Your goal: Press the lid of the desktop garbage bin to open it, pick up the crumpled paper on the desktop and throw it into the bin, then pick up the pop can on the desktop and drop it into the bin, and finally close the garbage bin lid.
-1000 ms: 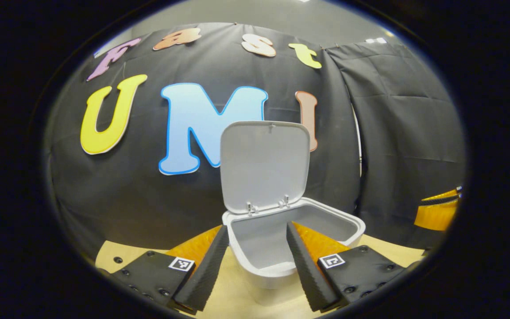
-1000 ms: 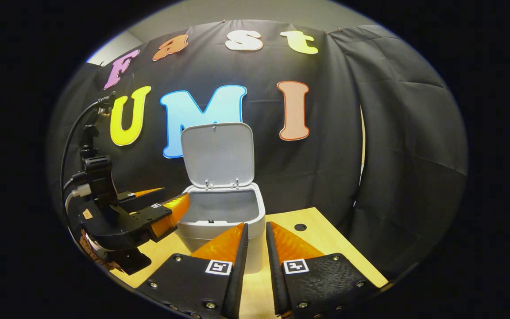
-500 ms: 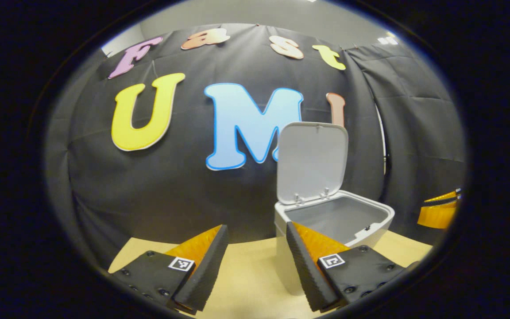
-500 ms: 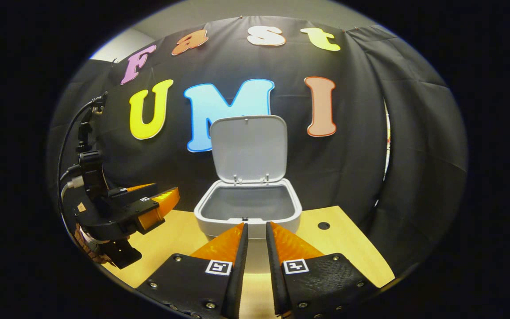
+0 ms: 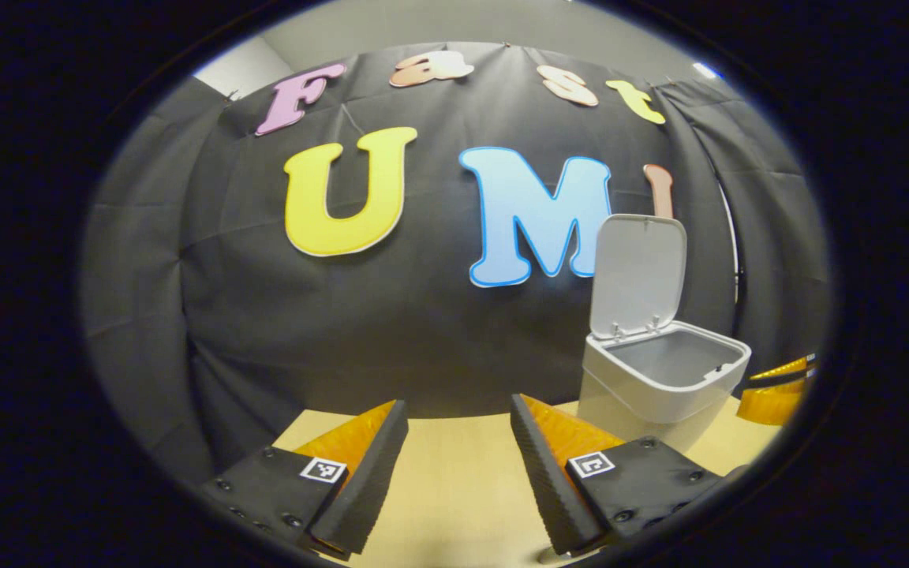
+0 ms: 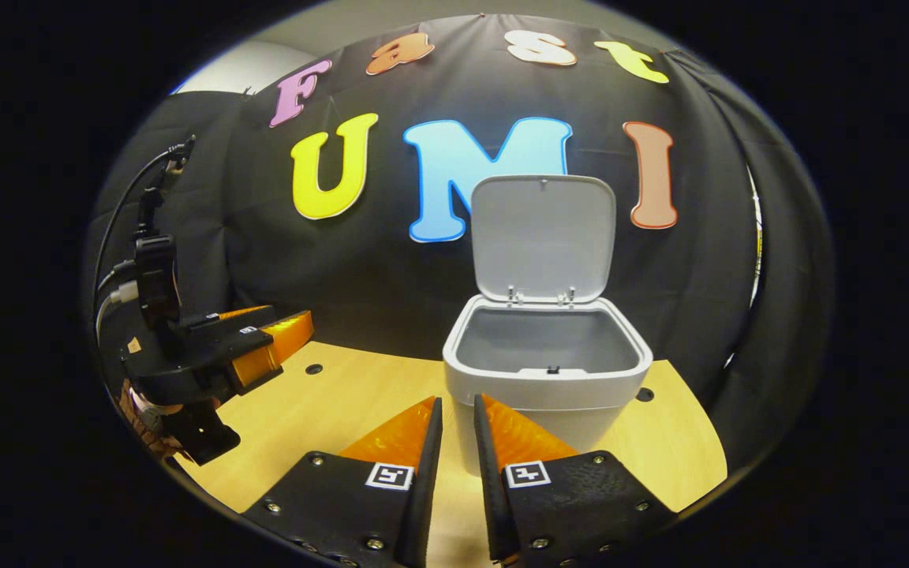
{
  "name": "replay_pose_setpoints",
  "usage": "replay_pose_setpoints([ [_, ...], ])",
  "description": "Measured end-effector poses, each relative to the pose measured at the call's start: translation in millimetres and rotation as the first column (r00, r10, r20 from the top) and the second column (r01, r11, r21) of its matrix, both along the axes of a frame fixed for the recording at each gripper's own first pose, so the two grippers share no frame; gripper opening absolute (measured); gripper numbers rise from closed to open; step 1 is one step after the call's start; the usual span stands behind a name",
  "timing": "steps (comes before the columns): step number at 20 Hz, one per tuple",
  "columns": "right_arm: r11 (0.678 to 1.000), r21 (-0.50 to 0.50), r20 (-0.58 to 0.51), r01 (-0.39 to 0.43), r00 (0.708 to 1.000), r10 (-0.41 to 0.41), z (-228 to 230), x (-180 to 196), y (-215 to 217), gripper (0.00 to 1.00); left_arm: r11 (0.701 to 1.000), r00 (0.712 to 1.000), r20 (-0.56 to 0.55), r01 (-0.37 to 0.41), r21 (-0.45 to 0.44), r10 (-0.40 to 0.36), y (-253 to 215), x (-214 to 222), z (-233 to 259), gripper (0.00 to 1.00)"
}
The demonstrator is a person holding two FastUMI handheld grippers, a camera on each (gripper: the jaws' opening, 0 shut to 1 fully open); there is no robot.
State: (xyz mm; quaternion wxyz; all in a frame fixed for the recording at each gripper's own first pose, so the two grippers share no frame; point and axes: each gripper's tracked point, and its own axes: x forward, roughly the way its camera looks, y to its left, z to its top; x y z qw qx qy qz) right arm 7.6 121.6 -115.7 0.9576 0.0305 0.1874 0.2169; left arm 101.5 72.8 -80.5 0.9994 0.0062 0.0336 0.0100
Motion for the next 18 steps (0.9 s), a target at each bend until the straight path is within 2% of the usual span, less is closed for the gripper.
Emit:
replay_pose_setpoints([
  [5, 0.996, -0.019, -0.040, -0.083, 0.996, 0.082, -22.1, -8.9, 35.1, 0.28, 0.997, 0.997, -0.011, -0.072, -0.008, 0.072, 40.3, -21.9, -5.2, 0.87],
  [7, 0.993, -0.036, -0.059, -0.114, 0.992, 0.112, -30.8, -15.9, 45.6, 0.41, 0.995, 0.995, -0.013, -0.095, -0.011, 0.095, 53.6, -29.0, -6.5, 0.90],
  [9, 0.989, -0.046, -0.076, -0.142, 0.987, 0.138, -39.9, -19.2, 54.8, 0.42, 0.993, 0.993, -0.017, -0.116, -0.013, 0.115, 64.5, -36.2, -8.9, 0.90],
  [11, 0.985, -0.060, -0.092, -0.160, 0.984, 0.154, -50.5, -22.1, 62.6, 0.53, 0.991, 0.991, -0.021, -0.133, -0.018, 0.133, 74.4, -42.5, -11.2, 0.90],
  [13, 0.981, -0.068, -0.110, -0.181, 0.979, 0.173, -58.7, -24.8, 70.2, 0.54, 0.988, 0.988, -0.025, -0.150, -0.024, 0.150, 83.2, -48.5, -13.2, 0.90],
  [14, 0.980, -0.076, -0.118, -0.186, 0.977, 0.176, -65.2, -27.3, 70.0, 0.74, 0.987, 0.987, -0.026, -0.158, -0.027, 0.157, 87.0, -51.5, -13.9, 0.90],
  [16, 0.977, -0.082, -0.137, -0.198, 0.973, 0.186, -74.7, -30.5, 74.4, 0.84, 0.985, 0.985, -0.030, -0.172, -0.029, 0.171, 95.4, -56.7, -16.0, 0.87],
  [17, 0.975, -0.086, -0.152, -0.206, 0.970, 0.191, -80.7, -32.2, 76.9, 0.88, 0.984, 0.984, -0.031, -0.178, -0.030, 0.177, 99.5, -58.9, -16.8, 0.87],
  [18, 0.973, -0.093, -0.166, -0.212, 0.967, 0.195, -87.7, -32.9, 79.0, 0.96, 0.982, 0.982, -0.031, -0.185, -0.031, 0.184, 103.1, -61.3, -17.1, 0.90],
])
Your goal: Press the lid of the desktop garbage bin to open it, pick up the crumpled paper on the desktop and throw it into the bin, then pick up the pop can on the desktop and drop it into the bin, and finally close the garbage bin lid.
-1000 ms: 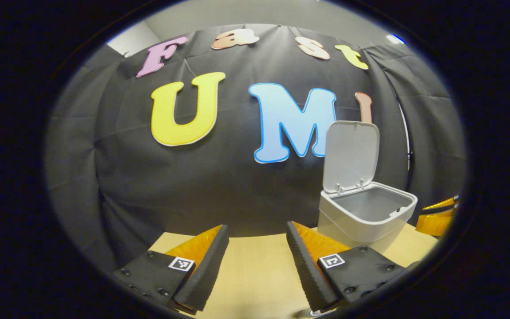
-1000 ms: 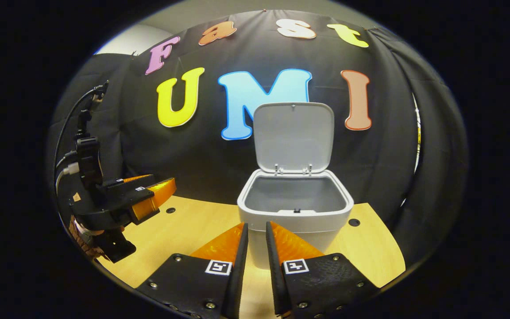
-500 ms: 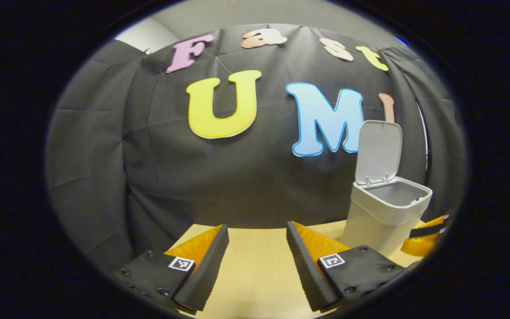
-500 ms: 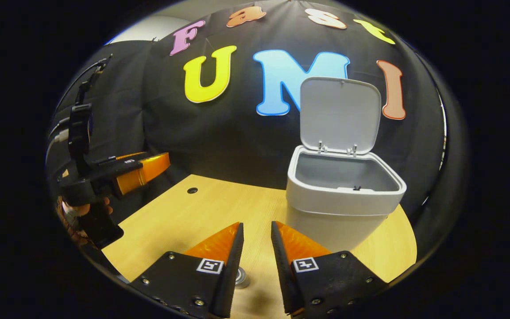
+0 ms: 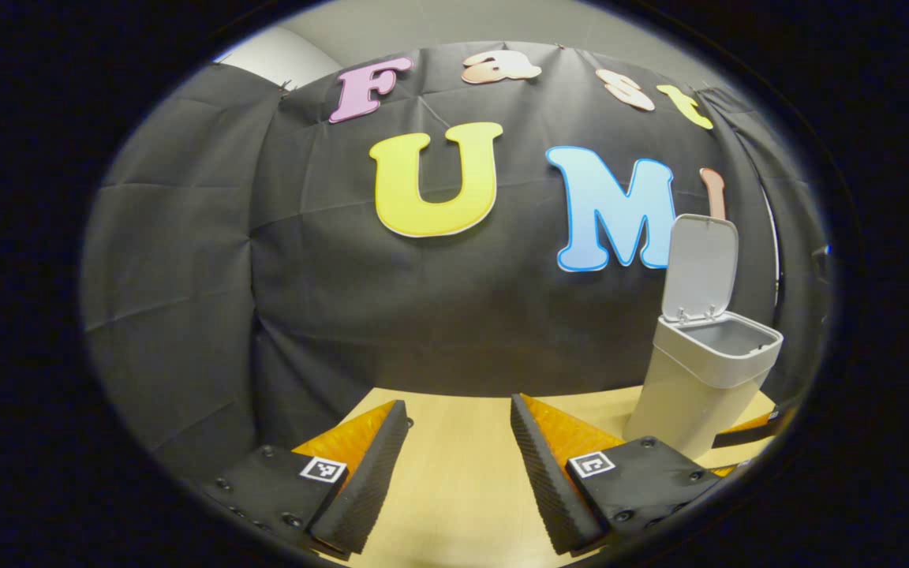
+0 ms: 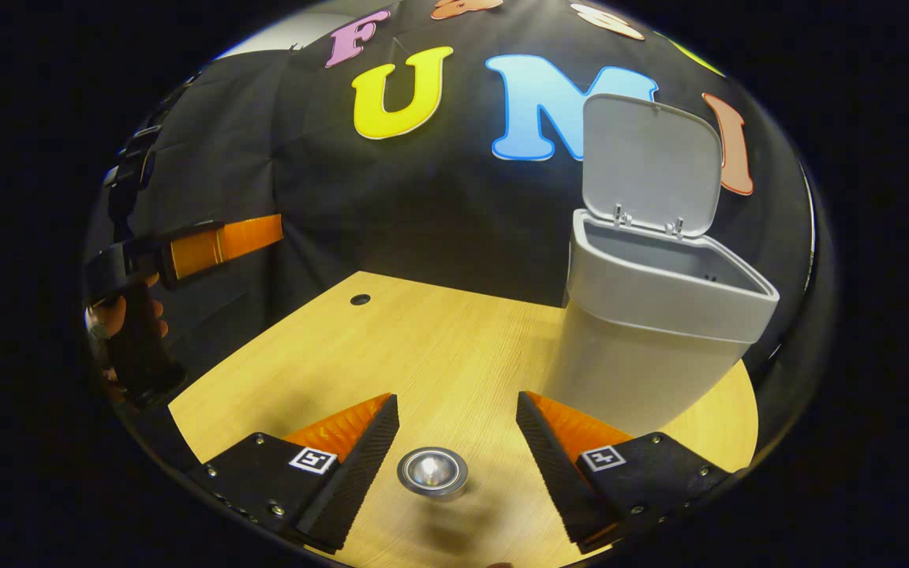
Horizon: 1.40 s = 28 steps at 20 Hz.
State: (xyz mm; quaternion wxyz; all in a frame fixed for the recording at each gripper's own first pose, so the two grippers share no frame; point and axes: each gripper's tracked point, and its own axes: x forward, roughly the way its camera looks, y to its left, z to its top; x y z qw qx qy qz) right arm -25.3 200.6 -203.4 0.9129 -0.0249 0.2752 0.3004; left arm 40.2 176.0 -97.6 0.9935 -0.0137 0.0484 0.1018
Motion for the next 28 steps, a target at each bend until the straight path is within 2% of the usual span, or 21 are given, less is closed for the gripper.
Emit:
replay_pose_setpoints([
  [4, 0.999, -0.031, -0.035, -0.025, 0.999, 0.024, -17.9, -5.4, 5.7, 0.98, 1.000, 1.000, -0.003, -0.026, -0.012, 0.026, 13.9, -7.4, -3.1, 0.90],
  [5, 0.999, -0.036, -0.043, -0.029, 0.999, 0.027, -23.5, -7.7, 8.0, 0.98, 0.999, 1.000, -0.006, -0.031, -0.013, 0.031, 17.3, -9.0, -3.9, 0.87],
  [10, 0.998, -0.053, -0.089, -0.045, 0.995, 0.040, -41.4, -14.5, 13.2, 0.98, 0.999, 0.999, -0.015, -0.048, -0.014, 0.047, 27.6, -13.6, -7.8, 0.90],
  [14, 0.994, -0.084, -0.124, -0.073, 0.990, 0.062, -61.1, -24.2, 18.5, 0.98, 0.998, 0.998, -0.025, -0.058, -0.028, 0.057, 32.4, -16.4, -13.7, 0.84],
  [16, 0.992, -0.101, -0.136, -0.080, 0.989, 0.066, -69.2, -26.9, 18.4, 0.98, 0.997, 0.998, -0.030, -0.062, -0.034, 0.061, 34.7, -17.4, -17.7, 0.87],
  [21, 0.987, -0.132, -0.169, -0.091, 0.983, 0.068, -84.7, -29.5, 18.3, 0.98, 0.997, 0.997, -0.039, -0.072, -0.039, 0.070, 40.0, -20.1, -22.4, 0.87],
  [22, 0.986, -0.139, -0.174, -0.093, 0.982, 0.068, -87.4, -30.3, 17.6, 0.98, 0.996, 0.997, -0.040, -0.073, -0.040, 0.072, 41.3, -20.6, -23.7, 0.90],
  [28, 0.983, -0.159, -0.200, -0.096, 0.978, 0.063, -95.9, -32.2, 16.1, 0.96, 0.996, 0.996, -0.047, -0.076, -0.051, 0.074, 41.4, -20.9, -28.5, 0.87],
])
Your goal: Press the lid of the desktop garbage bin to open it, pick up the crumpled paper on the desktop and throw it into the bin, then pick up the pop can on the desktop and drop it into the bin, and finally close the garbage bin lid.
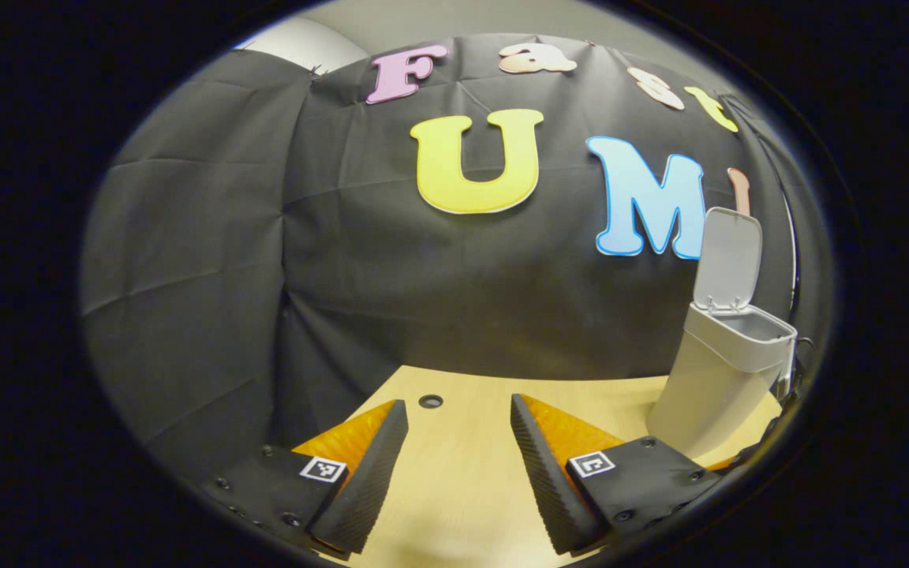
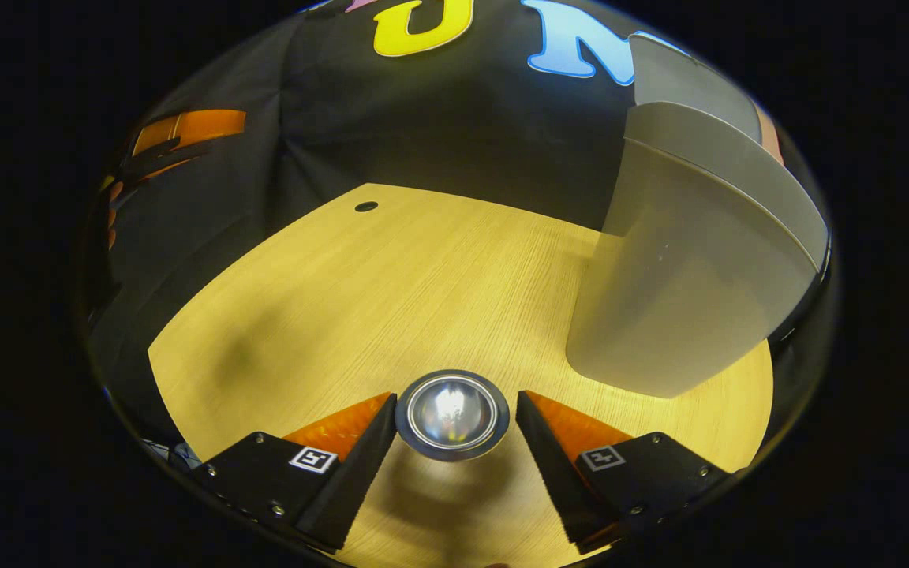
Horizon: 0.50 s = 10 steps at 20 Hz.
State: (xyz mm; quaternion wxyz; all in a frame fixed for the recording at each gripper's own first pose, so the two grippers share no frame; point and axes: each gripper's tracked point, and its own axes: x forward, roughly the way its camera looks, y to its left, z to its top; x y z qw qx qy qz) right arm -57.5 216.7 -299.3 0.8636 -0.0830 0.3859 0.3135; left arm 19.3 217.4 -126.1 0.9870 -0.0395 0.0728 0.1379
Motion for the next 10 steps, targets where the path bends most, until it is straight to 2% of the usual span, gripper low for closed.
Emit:
replay_pose_setpoints([
  [2, 1.000, 0.003, -0.002, 0.001, 1.000, -0.001, 1.8, -1.7, 0.2, 0.88, 1.000, 1.000, 0.000, 0.001, -0.003, -0.001, -0.1, -0.5, -0.6, 0.85],
  [5, 1.000, 0.020, 0.007, 0.003, 1.000, -0.003, 10.4, 0.5, 0.7, 0.85, 1.000, 1.000, 0.000, 0.004, -0.006, -0.004, -1.4, 1.2, -2.1, 0.84],
  [8, 0.999, 0.049, 0.030, 0.001, 1.000, -0.002, 24.7, 5.0, 2.7, 0.85, 1.000, 1.000, -0.004, 0.012, -0.005, -0.012, -6.7, 4.4, -4.7, 0.89],
  [10, 0.998, 0.062, 0.045, -0.001, 0.999, -0.002, 35.1, 7.9, 2.6, 0.82, 1.000, 1.000, -0.005, 0.022, -0.007, -0.022, -9.9, 6.7, -4.2, 0.87],
])
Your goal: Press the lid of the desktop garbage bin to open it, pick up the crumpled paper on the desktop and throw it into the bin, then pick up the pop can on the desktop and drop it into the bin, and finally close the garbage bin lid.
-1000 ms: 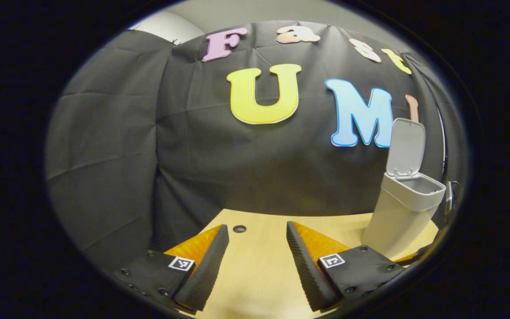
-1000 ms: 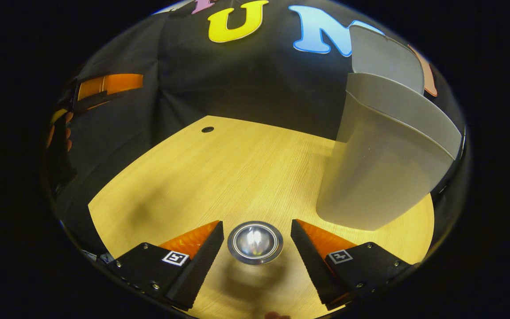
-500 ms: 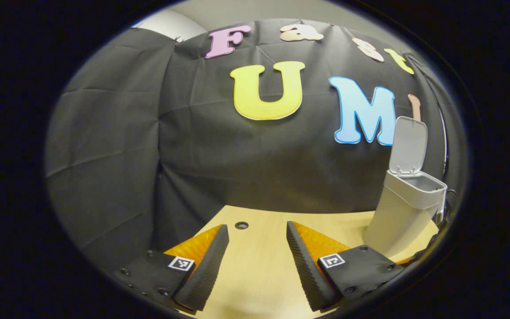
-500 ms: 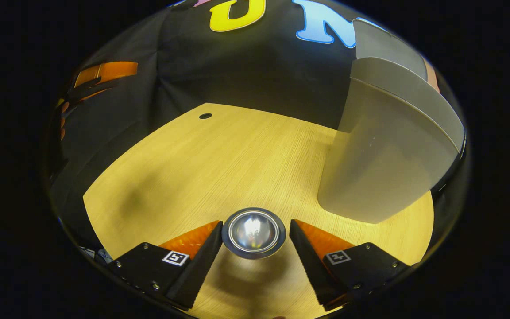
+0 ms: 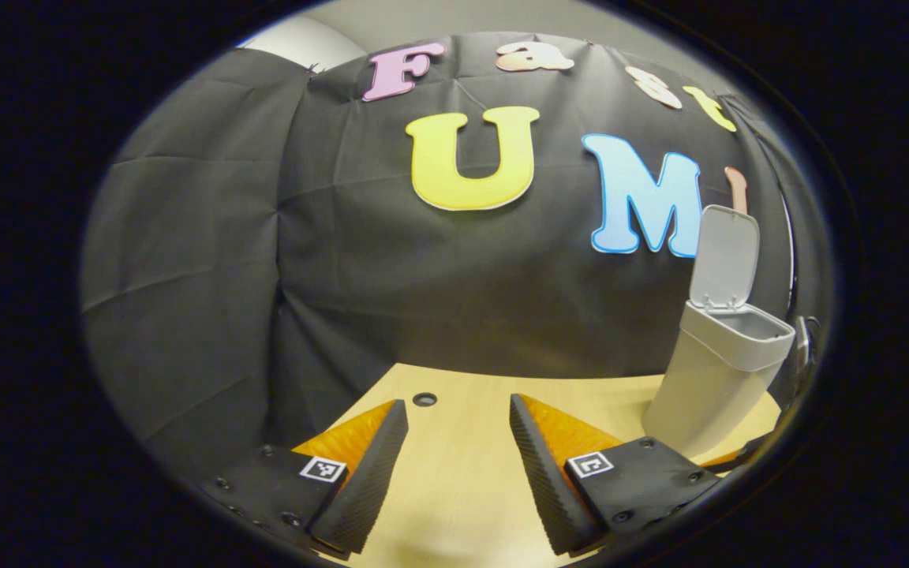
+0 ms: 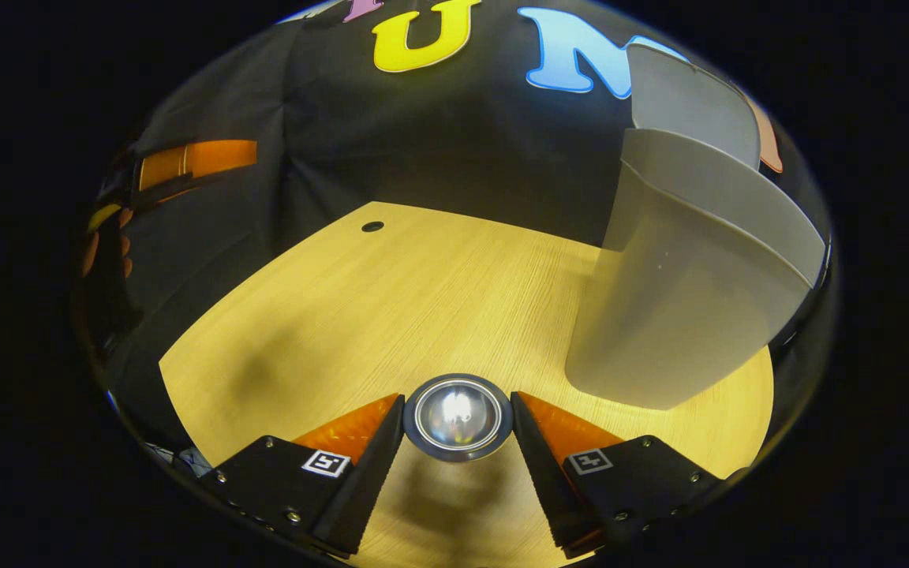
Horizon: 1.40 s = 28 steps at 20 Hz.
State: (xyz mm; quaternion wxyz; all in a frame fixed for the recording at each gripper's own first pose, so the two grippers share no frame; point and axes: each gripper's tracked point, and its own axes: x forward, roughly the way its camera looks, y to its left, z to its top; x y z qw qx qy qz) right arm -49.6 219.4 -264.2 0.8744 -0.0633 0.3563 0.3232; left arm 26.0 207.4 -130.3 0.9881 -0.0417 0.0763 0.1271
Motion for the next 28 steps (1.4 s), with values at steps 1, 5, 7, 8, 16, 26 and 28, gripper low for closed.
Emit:
replay_pose_setpoints([
  [1, 1.000, 0.011, 0.005, 0.001, 1.000, -0.002, 5.9, 2.4, 0.7, 0.84, 1.000, 1.000, 0.002, 0.006, 0.001, -0.006, -2.0, 0.4, 0.1, 0.87],
  [5, 0.998, 0.066, 0.061, 0.006, 0.998, -0.010, 44.4, 10.3, 0.9, 0.84, 1.000, 1.000, -0.001, 0.030, 0.007, -0.030, -13.0, 7.4, -1.3, 0.89],
  [7, 0.996, 0.094, 0.102, 0.007, 0.995, -0.016, 68.9, 15.6, 0.4, 0.85, 0.999, 0.999, -0.003, 0.042, 0.006, -0.042, -18.7, 10.3, -2.1, 0.87],
  [8, 0.994, 0.107, 0.123, 0.010, 0.992, -0.023, 80.8, 19.5, 0.5, 0.84, 0.999, 0.999, -0.002, 0.049, 0.007, -0.049, -22.1, 11.9, -2.4, 0.87],
  [16, 0.976, 0.213, 0.301, 0.054, 0.946, -0.118, 175.1, 61.9, -21.0, 0.84, 0.995, 0.995, 0.003, 0.103, 0.012, -0.104, -44.8, 24.4, 2.1, 0.87],
  [26, 0.913, 0.349, 0.415, 0.210, 0.839, -0.352, 255.9, 120.5, -92.4, 0.84, 0.989, 0.989, 0.005, 0.145, -0.016, -0.145, -66.8, 34.4, 4.9, 0.87],
  [28, 0.906, 0.345, 0.426, 0.244, 0.820, -0.383, 256.5, 131.9, -109.2, 0.84, 0.989, 0.989, 0.003, 0.147, -0.016, -0.147, -68.4, 36.2, 7.2, 0.89],
])
